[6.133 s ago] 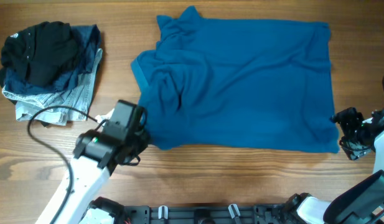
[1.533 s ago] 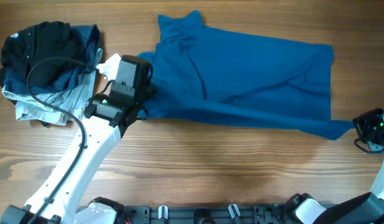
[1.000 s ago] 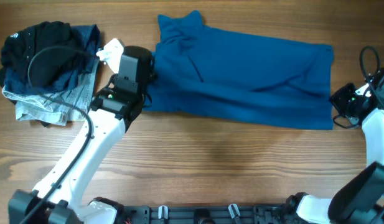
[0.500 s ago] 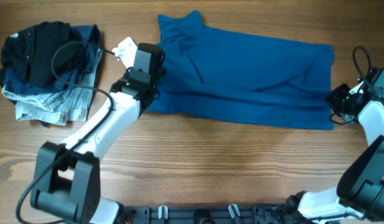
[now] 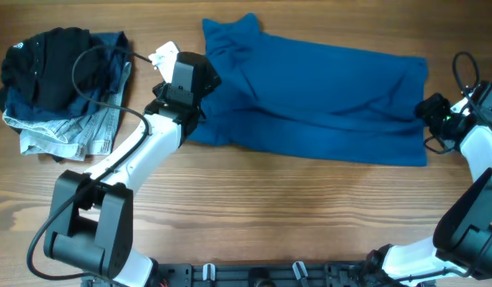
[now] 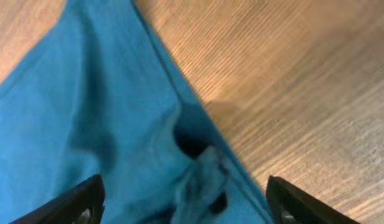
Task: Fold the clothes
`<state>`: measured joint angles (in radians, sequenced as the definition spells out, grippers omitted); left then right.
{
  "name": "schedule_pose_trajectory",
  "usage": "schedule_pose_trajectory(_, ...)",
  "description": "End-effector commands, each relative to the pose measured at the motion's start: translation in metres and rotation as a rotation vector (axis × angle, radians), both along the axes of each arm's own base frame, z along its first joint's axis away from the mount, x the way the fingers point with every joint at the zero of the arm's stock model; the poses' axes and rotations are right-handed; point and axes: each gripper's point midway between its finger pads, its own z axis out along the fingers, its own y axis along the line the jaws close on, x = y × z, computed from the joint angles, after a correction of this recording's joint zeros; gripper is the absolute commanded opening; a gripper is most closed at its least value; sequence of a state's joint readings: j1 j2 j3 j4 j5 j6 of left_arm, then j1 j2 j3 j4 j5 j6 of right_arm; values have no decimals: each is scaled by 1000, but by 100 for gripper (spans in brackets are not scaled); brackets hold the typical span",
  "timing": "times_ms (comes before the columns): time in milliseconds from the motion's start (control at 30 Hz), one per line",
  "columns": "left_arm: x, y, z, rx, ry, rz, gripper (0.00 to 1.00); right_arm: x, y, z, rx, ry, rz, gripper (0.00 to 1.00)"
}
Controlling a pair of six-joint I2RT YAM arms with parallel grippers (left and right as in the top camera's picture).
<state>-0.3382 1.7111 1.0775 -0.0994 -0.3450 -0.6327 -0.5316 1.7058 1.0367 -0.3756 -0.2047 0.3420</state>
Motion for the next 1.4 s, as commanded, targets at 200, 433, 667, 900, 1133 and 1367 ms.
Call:
schedule_pose_trajectory(200, 23, -28, 127, 42, -48, -282, 99, 48, 20, 112, -86, -96, 284, 87)
schedule_pose_trajectory(433, 47, -19, 150, 134, -108, -355, 99, 88, 62, 164, -269, -174, 439, 86)
schedule_pose_trajectory(667, 98, -26, 90, 188, -33, -461, 100, 120, 84, 156, -347, -204, 475, 86)
schedule_pose_trajectory(900, 148, -45, 46, 200, -49, -513, 100, 115, 83, 131, -330, -123, 474, 86)
schedule_pose_trajectory(1133, 178, -38, 4, 207, -90, -480, 100, 106, 79, 124, -330, -69, 460, 82)
schedule_pose_trajectory(1367, 184, -39, -60, 169, -25, -459, 99, 106, 76, 124, -331, -71, 429, 82)
